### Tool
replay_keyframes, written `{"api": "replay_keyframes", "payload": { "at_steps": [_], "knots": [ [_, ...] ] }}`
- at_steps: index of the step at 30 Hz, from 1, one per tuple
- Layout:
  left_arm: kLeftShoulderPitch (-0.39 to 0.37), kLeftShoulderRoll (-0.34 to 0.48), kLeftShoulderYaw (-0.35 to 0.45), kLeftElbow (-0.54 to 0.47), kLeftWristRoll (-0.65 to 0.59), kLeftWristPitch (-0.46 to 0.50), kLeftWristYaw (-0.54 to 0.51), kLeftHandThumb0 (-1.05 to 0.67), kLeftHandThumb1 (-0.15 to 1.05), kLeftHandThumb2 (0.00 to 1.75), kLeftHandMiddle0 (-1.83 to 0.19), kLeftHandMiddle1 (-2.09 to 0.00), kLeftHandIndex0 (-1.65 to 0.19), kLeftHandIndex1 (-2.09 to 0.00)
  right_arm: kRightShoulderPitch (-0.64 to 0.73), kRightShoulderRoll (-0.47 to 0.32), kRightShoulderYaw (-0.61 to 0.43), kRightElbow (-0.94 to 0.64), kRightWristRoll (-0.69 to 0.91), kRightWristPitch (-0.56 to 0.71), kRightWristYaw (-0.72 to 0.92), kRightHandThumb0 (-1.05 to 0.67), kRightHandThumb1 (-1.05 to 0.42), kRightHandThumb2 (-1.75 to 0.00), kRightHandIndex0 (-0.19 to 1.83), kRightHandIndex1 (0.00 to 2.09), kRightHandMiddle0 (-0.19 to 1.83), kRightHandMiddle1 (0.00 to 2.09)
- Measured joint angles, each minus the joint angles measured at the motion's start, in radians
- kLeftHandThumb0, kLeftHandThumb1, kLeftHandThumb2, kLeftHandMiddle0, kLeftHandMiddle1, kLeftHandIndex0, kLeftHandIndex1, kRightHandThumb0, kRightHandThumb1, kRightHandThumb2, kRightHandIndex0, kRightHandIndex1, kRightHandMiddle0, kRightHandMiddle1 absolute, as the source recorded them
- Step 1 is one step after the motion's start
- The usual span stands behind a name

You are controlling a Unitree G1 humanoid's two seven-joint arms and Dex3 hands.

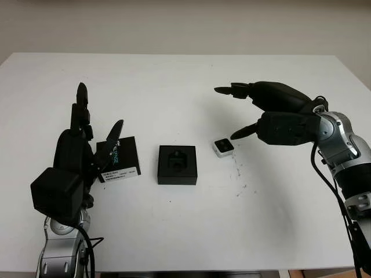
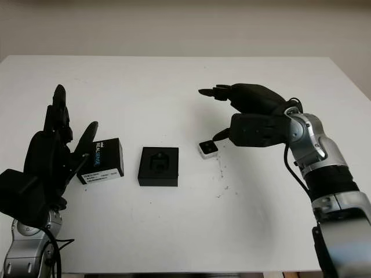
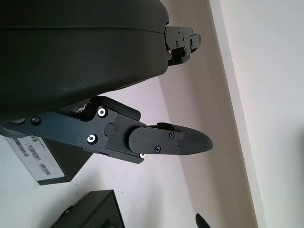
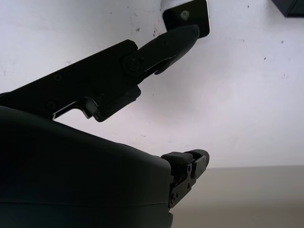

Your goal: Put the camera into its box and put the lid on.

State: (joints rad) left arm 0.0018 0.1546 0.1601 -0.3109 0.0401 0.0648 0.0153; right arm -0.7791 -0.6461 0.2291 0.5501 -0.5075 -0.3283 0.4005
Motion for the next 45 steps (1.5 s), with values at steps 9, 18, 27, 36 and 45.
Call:
{"api": "replay_keyframes", "payload": {
  "at_steps": [9,18,27,36,45],
  "knots": [
    [-0.001,0.0,-0.001,0.0,0.002,0.006,0.0,-0.53,1.05,0.29,0.11,-0.05,0.09,-0.06,0.03,-0.026,0.019,-0.019,-0.023,-0.056,0.011,-0.67,-0.78,-0.06,0.22,0.09,0.33,0.08],
    [-0.003,0.0,0.002,0.0,-0.002,0.005,-0.004,-0.51,1.05,0.29,0.11,-0.05,0.09,-0.05,0.03,-0.025,0.058,0.035,-0.076,-0.103,-0.014,-0.67,-0.83,-0.06,0.23,0.07,0.36,0.08],
    [-0.003,0.0,0.004,0.0,-0.002,-0.004,-0.007,-0.53,1.05,0.28,0.11,-0.05,0.09,-0.06,0.037,-0.016,0.08,0.083,-0.086,-0.137,-0.078,-0.6,-0.85,-0.06,0.25,0.07,0.4,0.09],
    [-0.003,0.0,0.008,0.001,-0.003,-0.005,-0.007,-0.53,1.05,0.28,0.11,-0.06,0.09,-0.06,0.047,-0.004,0.1,0.154,-0.089,-0.181,-0.158,-0.53,-0.85,-0.05,0.26,0.07,0.5,0.13],
    [-0.003,0.0,0.008,0.001,-0.001,-0.004,-0.007,-0.53,1.05,0.29,0.11,-0.05,0.09,-0.05,0.049,-0.004,0.1,0.195,-0.089,-0.214,-0.2,-0.53,-0.85,-0.05,0.28,0.07,0.56,0.16]
  ]
}}
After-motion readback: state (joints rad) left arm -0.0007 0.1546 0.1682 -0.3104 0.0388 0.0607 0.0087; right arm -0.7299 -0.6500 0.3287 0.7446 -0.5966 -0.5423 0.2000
